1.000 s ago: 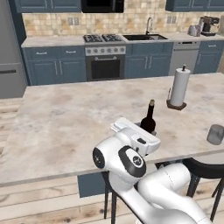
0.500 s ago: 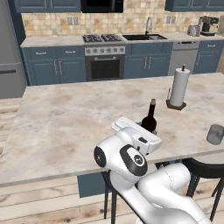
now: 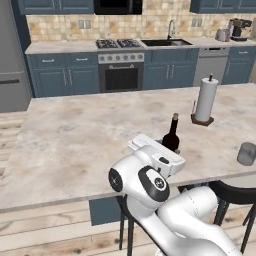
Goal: There is a wine glass and glass cup on the dining counter. Place the wine bottle next to the wine glass and the juice bottle next to the glass cup.
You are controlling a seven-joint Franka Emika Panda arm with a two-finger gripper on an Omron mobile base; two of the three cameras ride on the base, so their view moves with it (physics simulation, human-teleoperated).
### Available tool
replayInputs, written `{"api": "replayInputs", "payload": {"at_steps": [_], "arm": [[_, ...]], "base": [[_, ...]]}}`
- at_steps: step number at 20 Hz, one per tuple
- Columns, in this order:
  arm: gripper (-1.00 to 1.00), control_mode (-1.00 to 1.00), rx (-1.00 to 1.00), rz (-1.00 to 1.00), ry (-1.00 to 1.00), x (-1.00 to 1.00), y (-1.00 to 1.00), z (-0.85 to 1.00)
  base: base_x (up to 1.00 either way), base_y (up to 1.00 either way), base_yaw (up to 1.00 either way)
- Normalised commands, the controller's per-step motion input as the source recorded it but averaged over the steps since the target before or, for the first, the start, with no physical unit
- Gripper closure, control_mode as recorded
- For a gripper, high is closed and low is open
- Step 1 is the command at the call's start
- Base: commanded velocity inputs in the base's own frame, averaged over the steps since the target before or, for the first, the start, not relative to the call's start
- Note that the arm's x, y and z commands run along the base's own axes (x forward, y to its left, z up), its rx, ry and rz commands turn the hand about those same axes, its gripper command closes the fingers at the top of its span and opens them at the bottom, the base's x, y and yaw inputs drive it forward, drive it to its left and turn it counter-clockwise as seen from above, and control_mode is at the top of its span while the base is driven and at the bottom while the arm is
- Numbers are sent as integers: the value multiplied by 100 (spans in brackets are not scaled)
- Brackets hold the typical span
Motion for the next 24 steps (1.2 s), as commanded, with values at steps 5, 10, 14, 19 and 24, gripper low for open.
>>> {"api": "replayInputs", "payload": {"at_steps": [5, 10, 14, 19, 24], "arm": [[100, 100, 0, 0, 0, 0, 0, 0], [100, -100, 0, 24, 4, 0, 0, 0], [100, -100, 0, 31, 5, 1, 0, 0], [100, -100, 0, 35, 16, 3, -9, 2], [100, -100, -6, 33, 11, 9, -21, 2]], "base": [[-1, 0, 8], [0, 0, 3], [0, 0, 0], [0, 0, 0], [0, 0, 0]]}}
